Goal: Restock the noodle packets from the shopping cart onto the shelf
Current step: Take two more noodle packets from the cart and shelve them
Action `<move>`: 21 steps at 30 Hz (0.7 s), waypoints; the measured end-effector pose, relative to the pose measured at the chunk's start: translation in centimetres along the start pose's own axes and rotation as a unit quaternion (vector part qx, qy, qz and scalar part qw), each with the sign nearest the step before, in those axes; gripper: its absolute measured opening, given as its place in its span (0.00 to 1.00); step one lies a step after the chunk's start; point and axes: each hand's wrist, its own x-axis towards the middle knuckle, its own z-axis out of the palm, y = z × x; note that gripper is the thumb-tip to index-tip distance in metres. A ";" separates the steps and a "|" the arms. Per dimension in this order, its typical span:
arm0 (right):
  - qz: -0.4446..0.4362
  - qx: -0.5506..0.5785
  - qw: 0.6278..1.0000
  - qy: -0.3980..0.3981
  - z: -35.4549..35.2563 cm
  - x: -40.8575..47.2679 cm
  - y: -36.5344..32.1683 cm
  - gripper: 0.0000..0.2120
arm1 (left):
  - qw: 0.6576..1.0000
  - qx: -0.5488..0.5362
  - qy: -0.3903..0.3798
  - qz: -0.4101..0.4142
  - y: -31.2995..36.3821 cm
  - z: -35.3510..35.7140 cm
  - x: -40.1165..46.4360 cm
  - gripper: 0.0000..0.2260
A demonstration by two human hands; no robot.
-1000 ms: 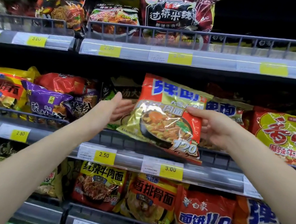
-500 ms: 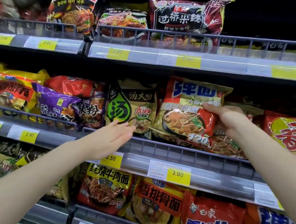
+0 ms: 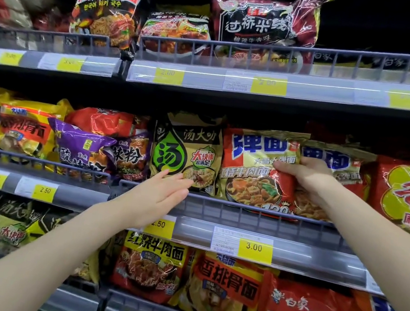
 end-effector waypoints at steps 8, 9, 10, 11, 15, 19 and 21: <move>-0.050 -0.156 0.986 0.030 0.3 0.6 -0.5 0.28 | 1.000 0.002 -0.004 0.004 0.2 -0.1 -0.1 0.20; -0.052 -0.189 0.980 0.040 0.4 0.7 -0.6 0.27 | 1.000 0.002 -0.004 0.005 0.2 -0.2 -0.1 0.20; -0.054 -0.221 0.972 0.050 0.5 0.7 -0.8 0.25 | 1.000 0.004 -0.006 0.006 0.3 -0.2 -0.1 0.20; -0.052 -0.251 0.965 0.058 0.6 0.7 -0.9 0.24 | 1.000 0.006 -0.009 0.005 0.3 -0.3 -0.1 0.20; -0.038 -0.350 0.932 0.091 1.1 0.0 -1.6 0.26 | 1.000 0.009 -0.014 0.003 0.4 -0.4 -0.2 0.20; -0.033 -0.410 0.905 0.106 1.3 -0.1 -1.7 0.25 | 1.000 0.013 -0.018 0.000 0.4 -0.4 -0.3 0.20; -0.038 -0.418 0.900 0.116 1.4 0.0 -1.7 0.23 | 1.000 0.014 -0.018 -0.001 0.4 -0.3 -0.3 0.20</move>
